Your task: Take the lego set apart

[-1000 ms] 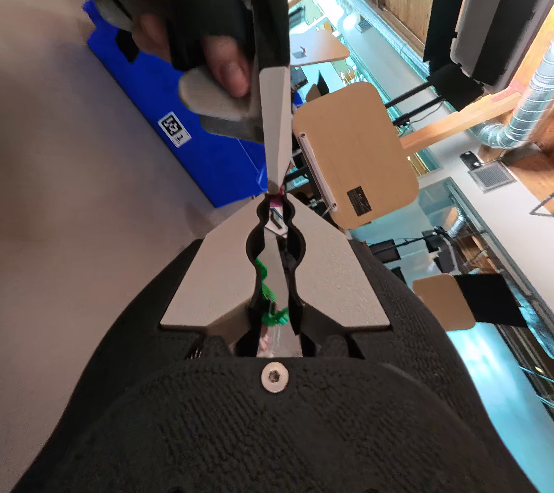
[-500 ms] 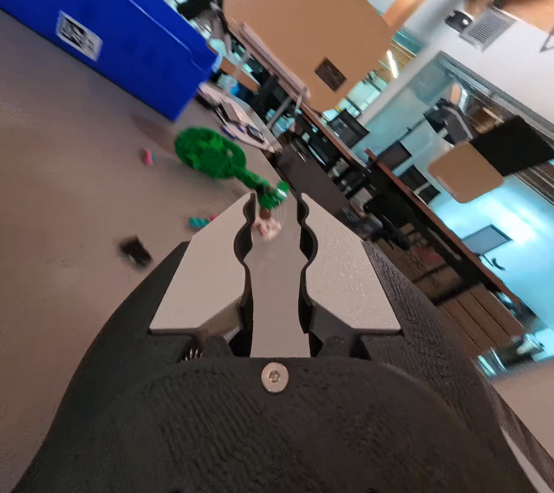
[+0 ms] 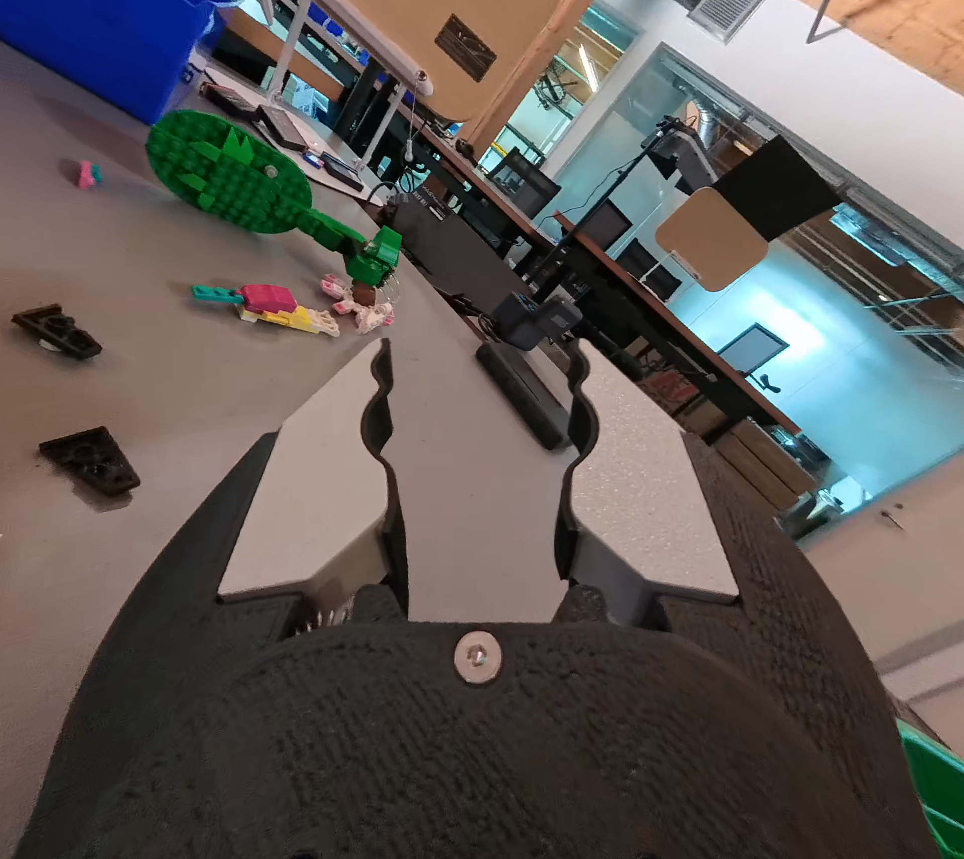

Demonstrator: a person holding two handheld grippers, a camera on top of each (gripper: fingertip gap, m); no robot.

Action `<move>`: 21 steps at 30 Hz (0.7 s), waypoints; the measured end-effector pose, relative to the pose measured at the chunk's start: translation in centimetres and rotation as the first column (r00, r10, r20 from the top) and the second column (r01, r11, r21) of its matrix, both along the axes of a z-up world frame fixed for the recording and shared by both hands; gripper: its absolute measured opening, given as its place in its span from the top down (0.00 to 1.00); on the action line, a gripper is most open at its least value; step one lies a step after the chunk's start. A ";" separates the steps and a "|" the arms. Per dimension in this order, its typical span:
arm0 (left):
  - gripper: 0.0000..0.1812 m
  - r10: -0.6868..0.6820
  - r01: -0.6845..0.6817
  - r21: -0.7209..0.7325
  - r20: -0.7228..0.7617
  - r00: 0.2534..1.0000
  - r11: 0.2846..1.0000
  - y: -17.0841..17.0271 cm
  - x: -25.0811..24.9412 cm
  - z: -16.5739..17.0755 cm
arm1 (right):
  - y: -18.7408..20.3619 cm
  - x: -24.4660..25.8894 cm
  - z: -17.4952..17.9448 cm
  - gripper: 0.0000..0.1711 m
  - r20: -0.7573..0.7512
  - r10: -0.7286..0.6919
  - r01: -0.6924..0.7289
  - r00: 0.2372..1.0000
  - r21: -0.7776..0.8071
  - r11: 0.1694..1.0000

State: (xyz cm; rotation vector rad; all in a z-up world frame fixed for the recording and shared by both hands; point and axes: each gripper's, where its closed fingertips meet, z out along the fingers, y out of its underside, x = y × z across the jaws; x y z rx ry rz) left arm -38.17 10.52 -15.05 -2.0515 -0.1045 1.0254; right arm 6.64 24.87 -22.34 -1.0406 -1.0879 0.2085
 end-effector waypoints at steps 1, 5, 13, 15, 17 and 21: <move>0.36 0.008 -0.008 0.016 -0.018 1.000 1.000 0.1 0.2 0.4 | -0.1 0.0 0.1 0.59 -0.002 -0.001 0.001 1.000 0.009 1.000; 0.27 0.027 -0.026 0.018 -0.026 0.999 1.000 0.4 0.9 0.8 | 0.0 0.2 0.6 0.56 -0.028 -0.003 0.003 1.000 0.012 1.000; 0.13 -0.165 0.150 0.074 0.255 0.953 0.986 2.2 8.1 -1.8 | 0.0 0.7 0.8 0.55 -0.070 0.056 -0.061 0.996 -0.074 0.995; 0.15 -0.380 0.345 0.160 0.383 0.842 0.925 3.3 14.5 -2.5 | -0.8 0.7 0.5 0.62 -0.075 0.175 -0.185 0.982 -0.168 0.968; 0.21 -0.537 0.488 0.231 0.449 0.714 0.842 3.4 20.3 -2.8 | -2.9 0.4 -0.5 0.66 -0.072 0.373 -0.376 0.925 -0.314 0.872; 0.38 -0.747 0.711 0.342 0.541 0.385 0.614 2.6 31.0 -4.2 | -7.3 0.9 -3.2 0.70 -0.055 0.635 -0.531 0.771 -0.607 0.592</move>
